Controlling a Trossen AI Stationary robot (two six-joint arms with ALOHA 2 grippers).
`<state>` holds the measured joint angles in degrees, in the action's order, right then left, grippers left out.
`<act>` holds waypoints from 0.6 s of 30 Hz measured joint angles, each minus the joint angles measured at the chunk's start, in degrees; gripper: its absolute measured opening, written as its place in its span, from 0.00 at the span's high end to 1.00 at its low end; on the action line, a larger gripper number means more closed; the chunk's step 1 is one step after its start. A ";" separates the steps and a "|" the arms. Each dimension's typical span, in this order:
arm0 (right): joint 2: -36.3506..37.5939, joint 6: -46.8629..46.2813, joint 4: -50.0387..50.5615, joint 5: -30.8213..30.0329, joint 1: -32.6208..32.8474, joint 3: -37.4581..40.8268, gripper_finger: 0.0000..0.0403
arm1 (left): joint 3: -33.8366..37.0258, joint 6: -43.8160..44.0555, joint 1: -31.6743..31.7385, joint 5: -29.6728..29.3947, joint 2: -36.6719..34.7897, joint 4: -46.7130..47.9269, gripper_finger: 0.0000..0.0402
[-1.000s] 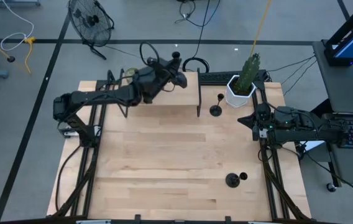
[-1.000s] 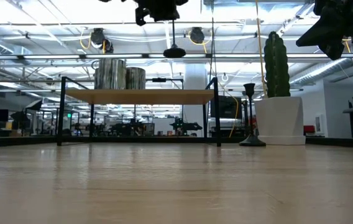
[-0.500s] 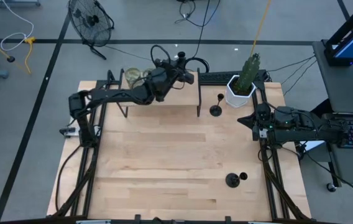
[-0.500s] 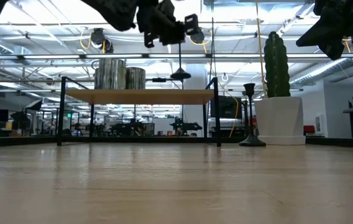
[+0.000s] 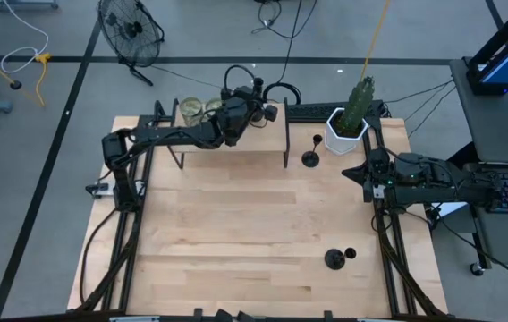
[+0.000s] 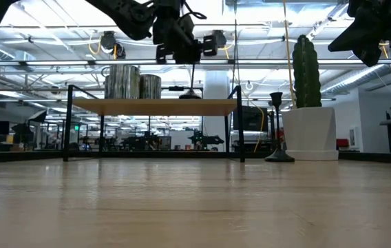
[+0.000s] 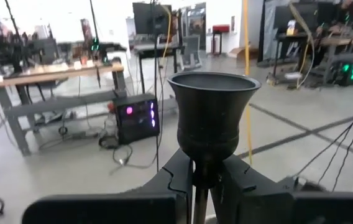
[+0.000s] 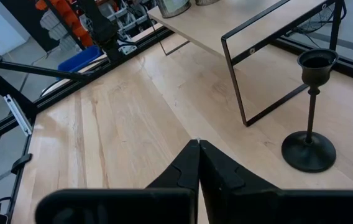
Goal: Pick & Place candle stick holders
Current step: Put the bottom left black candle holder on the shelf
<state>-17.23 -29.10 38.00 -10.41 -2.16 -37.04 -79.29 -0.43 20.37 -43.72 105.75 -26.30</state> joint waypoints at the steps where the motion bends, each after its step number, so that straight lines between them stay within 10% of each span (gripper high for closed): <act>1: 0.02 0.00 0.00 0.00 0.00 -0.02 1.00 | 0.00 0.41 -0.01 -0.28 0.01 0.97 0.92; 18: 0.00 0.02 0.02 0.00 0.00 0.00 1.00 | 0.00 2.37 0.78 -1.26 0.02 5.38 0.91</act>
<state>-17.23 -29.08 38.02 -10.41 -2.16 -37.04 -79.29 1.94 21.15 -44.98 105.78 -20.92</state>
